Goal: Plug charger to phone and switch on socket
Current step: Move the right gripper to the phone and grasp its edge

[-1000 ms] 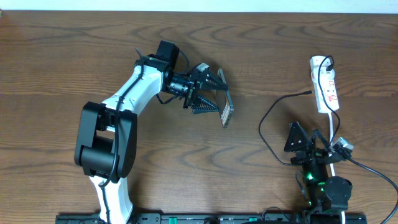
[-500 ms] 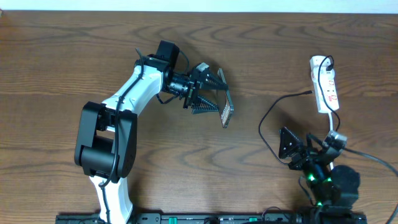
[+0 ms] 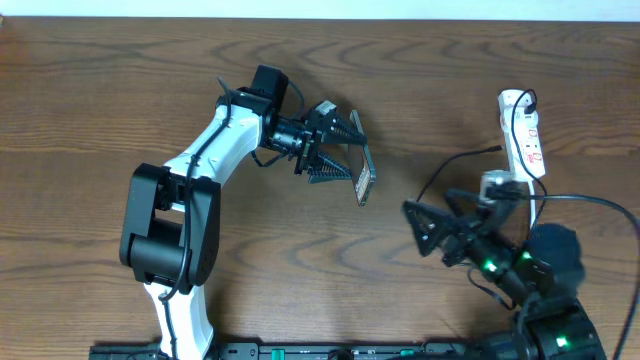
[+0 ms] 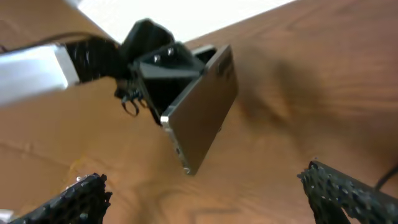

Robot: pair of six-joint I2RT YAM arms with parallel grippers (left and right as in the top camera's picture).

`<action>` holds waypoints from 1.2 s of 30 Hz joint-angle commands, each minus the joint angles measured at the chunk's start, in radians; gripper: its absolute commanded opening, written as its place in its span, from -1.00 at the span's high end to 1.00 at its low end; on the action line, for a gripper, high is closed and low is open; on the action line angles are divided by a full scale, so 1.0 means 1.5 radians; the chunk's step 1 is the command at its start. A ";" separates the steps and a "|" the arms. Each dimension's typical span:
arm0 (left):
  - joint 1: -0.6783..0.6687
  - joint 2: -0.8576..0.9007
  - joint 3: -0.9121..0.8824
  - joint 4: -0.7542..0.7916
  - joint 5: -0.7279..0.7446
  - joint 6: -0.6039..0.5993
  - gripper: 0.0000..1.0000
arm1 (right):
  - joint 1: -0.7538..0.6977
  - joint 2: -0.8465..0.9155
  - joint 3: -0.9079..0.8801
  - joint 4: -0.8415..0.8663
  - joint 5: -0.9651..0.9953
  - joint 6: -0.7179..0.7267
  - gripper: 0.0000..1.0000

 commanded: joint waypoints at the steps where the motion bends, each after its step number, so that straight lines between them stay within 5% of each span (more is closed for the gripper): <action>1: 0.001 -0.011 0.002 -0.001 0.037 -0.003 -0.01 | 0.104 0.039 0.013 0.018 0.114 -0.001 -0.99; 13: 0.001 -0.011 0.002 0.003 0.037 -0.003 -0.02 | 0.439 0.278 0.013 0.224 0.739 -0.129 -0.99; 19: 0.001 -0.011 0.002 0.005 0.037 -0.003 -0.02 | 0.452 0.417 0.013 0.370 0.770 -0.129 -0.90; 27: 0.001 -0.011 0.002 0.011 0.037 -0.003 -0.02 | 0.454 0.433 0.013 0.430 0.753 -0.129 -0.40; 30: 0.001 -0.011 0.002 0.012 0.037 -0.003 -0.01 | 0.454 0.433 0.013 0.431 0.720 -0.129 0.01; 36: 0.001 -0.011 0.002 0.012 0.037 -0.003 -0.02 | 0.454 0.433 0.013 0.431 0.705 -0.129 0.46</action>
